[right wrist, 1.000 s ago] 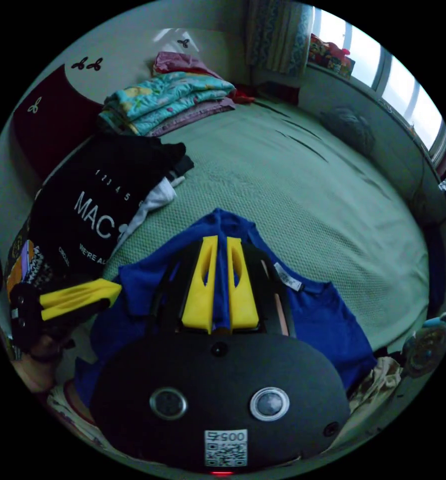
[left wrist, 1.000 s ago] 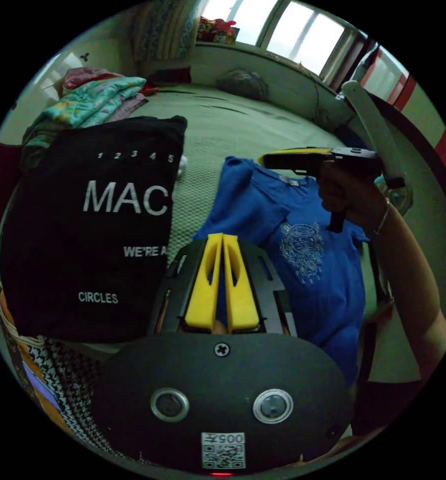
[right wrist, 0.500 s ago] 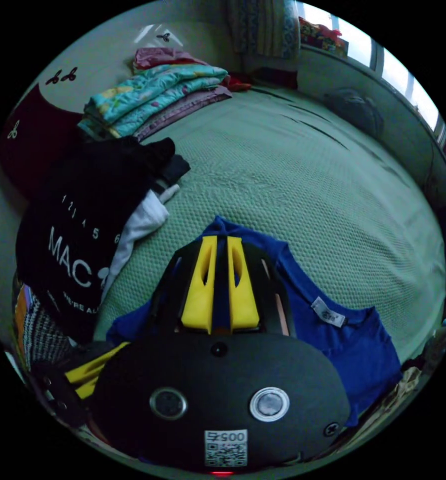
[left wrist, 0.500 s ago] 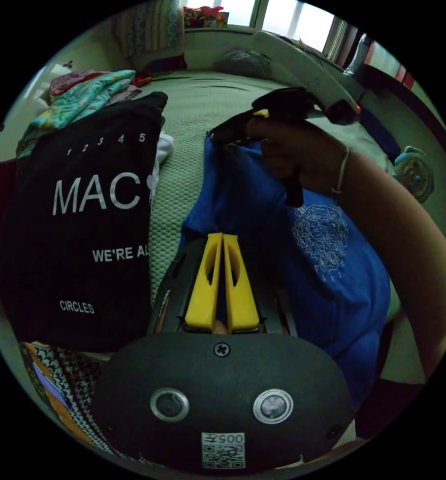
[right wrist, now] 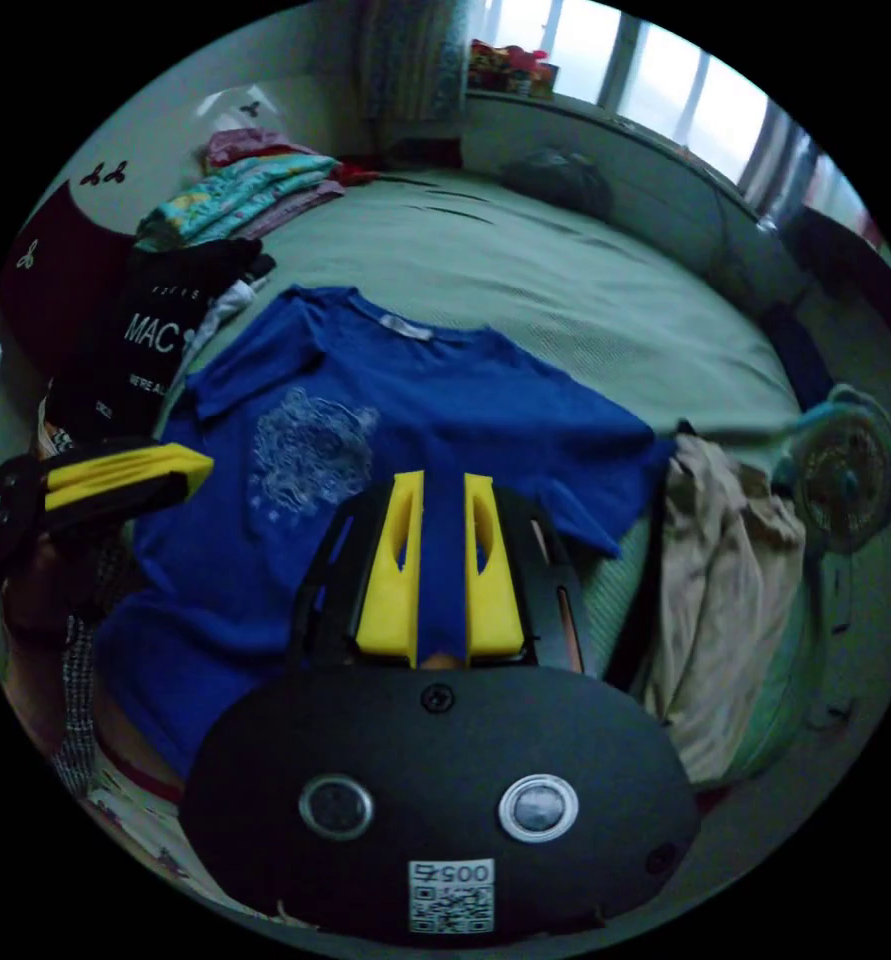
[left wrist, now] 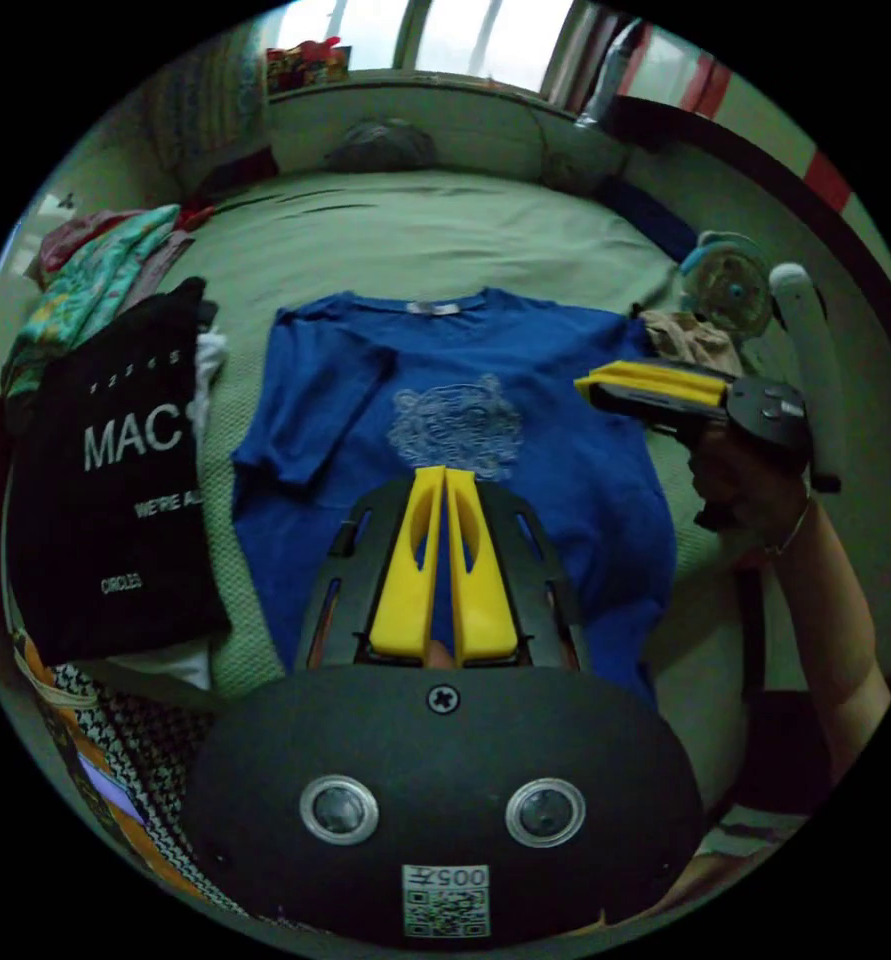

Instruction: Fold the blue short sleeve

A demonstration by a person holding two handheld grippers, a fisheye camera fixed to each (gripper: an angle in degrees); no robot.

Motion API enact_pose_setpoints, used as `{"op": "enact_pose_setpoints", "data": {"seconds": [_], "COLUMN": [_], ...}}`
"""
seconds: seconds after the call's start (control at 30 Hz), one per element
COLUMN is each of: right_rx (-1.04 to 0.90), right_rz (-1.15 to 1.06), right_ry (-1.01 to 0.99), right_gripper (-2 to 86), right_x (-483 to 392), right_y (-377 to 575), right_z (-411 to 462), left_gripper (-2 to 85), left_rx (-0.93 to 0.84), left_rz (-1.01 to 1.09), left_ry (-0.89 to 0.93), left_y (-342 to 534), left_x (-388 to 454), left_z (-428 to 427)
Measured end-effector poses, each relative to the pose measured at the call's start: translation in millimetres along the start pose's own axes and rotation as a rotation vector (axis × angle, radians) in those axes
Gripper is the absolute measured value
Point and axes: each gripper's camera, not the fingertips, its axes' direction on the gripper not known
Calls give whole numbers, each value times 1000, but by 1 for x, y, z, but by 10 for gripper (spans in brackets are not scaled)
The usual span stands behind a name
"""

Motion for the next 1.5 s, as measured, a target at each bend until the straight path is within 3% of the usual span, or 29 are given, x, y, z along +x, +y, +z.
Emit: {"op": "enact_pose_setpoints", "data": {"seconds": [0.23, 0.53, 0.77, 1.5], "right_rx": [76, 39, -65, -49], "right_rz": [58, 30, 29, -2], "right_ry": [15, 83, 115, 218], "right_gripper": [72, 94, 104, -7], "right_x": [83, 138, 168, 187], "right_y": [17, -34, -46, -42], "right_z": [-20, 30, 68, 78], "left_gripper": [51, 102, 100, 60], "left_rx": [19, 104, 50, -7], "left_rz": [175, 304, 299, 228], "left_ry": [84, 137, 168, 129], "left_y": [-59, -142, -174, -203], "left_x": [126, 229, 268, 308], "left_z": [41, 90, 128, 166]}}
